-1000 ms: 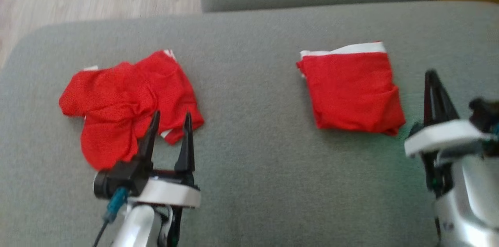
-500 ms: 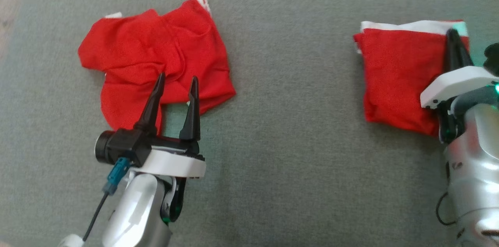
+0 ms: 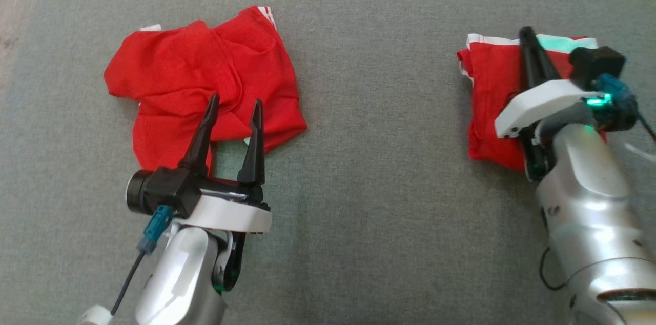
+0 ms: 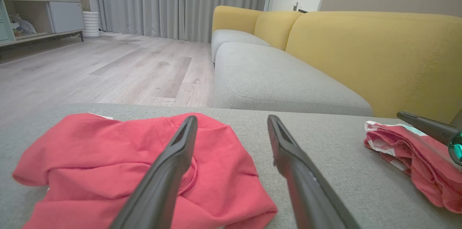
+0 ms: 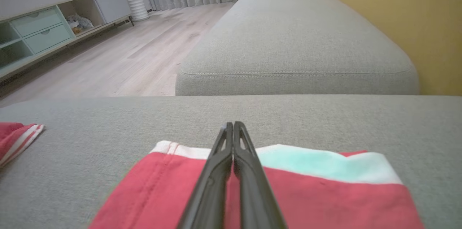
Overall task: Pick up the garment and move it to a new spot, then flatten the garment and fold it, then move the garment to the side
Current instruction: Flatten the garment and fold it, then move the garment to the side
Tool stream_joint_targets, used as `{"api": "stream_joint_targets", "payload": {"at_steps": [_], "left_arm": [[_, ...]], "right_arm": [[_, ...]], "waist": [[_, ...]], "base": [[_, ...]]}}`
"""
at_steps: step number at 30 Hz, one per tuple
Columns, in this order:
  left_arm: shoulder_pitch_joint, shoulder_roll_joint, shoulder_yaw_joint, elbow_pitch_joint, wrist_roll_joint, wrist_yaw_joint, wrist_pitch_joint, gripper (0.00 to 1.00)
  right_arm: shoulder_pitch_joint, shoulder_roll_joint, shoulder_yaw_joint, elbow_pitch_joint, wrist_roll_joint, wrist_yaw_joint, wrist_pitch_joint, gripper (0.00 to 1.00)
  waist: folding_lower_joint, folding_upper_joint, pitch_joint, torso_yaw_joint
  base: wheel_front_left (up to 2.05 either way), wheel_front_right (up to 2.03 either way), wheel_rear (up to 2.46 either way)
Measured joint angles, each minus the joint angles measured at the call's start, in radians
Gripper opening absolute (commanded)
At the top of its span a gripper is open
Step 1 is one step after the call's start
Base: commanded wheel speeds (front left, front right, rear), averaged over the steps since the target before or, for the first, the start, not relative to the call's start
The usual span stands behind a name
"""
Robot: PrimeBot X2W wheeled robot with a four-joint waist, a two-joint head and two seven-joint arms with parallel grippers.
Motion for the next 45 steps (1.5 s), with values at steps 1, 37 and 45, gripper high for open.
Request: {"api": "stream_joint_targets", "payload": {"at_steps": [1, 37, 45], "left_arm": [[0.000, 0.000, -0.001, 0.000, 0.000, 0.000, 0.000, 1.00], [0.160, 0.001, 0.055, 0.001, -0.024, 0.022, 0.000, 1.00], [0.173, 0.002, 0.051, 0.010, -0.037, 0.027, 0.000, 1.00]], "right_arm": [[0.001, 0.000, 0.020, 0.002, 0.006, 0.000, 0.000, 0.00], [0.594, 0.017, -0.006, -0.565, 0.116, 0.000, -0.005, 1.00], [0.609, 0.021, 0.002, -0.579, 0.123, 0.000, -0.005, 1.00]], "waist": [[0.0000, 0.0000, -0.002, -0.001], [0.0000, 0.0001, -0.203, -0.156], [0.0001, 0.0001, -0.221, -0.162]], "base": [[0.00, 0.00, 0.00], [0.00, 0.00, 0.00], [0.00, 0.00, 0.00]]}}
